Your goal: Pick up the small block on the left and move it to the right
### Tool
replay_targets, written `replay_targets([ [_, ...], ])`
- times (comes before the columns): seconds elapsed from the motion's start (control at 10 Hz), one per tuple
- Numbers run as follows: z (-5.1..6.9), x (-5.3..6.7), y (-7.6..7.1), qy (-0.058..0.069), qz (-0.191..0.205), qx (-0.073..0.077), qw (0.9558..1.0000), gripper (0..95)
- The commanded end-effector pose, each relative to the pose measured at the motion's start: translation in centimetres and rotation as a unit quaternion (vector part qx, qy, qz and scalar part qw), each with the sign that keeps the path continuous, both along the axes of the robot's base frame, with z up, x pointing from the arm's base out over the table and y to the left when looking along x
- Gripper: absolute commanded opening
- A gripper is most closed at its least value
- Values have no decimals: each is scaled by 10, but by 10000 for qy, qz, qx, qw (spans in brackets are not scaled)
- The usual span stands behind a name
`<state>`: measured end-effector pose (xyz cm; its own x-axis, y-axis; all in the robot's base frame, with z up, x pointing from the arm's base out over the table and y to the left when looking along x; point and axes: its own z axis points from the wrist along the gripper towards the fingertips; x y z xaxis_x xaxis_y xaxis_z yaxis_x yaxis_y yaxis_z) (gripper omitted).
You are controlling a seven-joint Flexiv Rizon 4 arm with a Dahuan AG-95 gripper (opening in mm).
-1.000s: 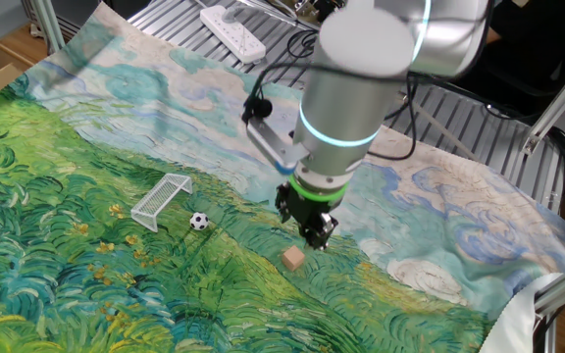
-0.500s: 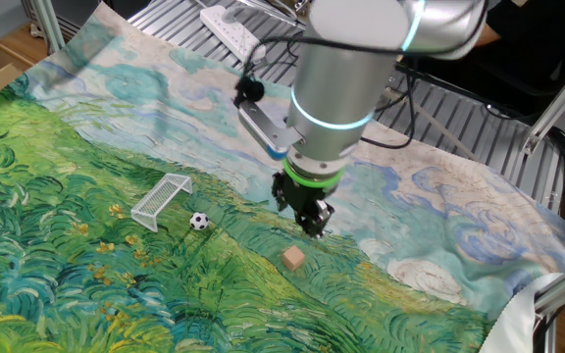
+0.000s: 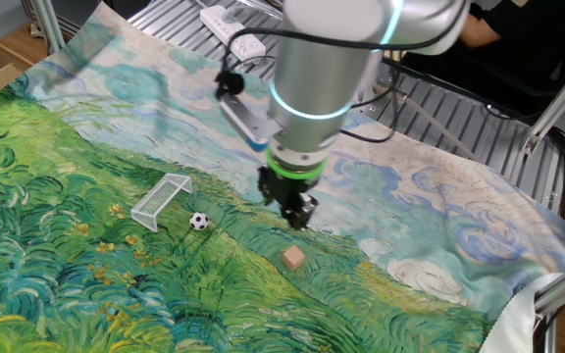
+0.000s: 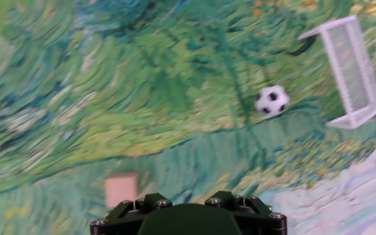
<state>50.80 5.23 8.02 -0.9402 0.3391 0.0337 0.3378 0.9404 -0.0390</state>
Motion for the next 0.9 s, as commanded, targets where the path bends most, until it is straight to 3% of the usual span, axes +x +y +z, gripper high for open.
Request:
replay_targets([
  [0.1,1,-1,-5,-9,-109,-13,9999,570],
  [0.4,4,-3,-8,-21,-644,-46,9979,570],
  [0.9,4,-2,-8,-9,-994,-96,9950,570],
])
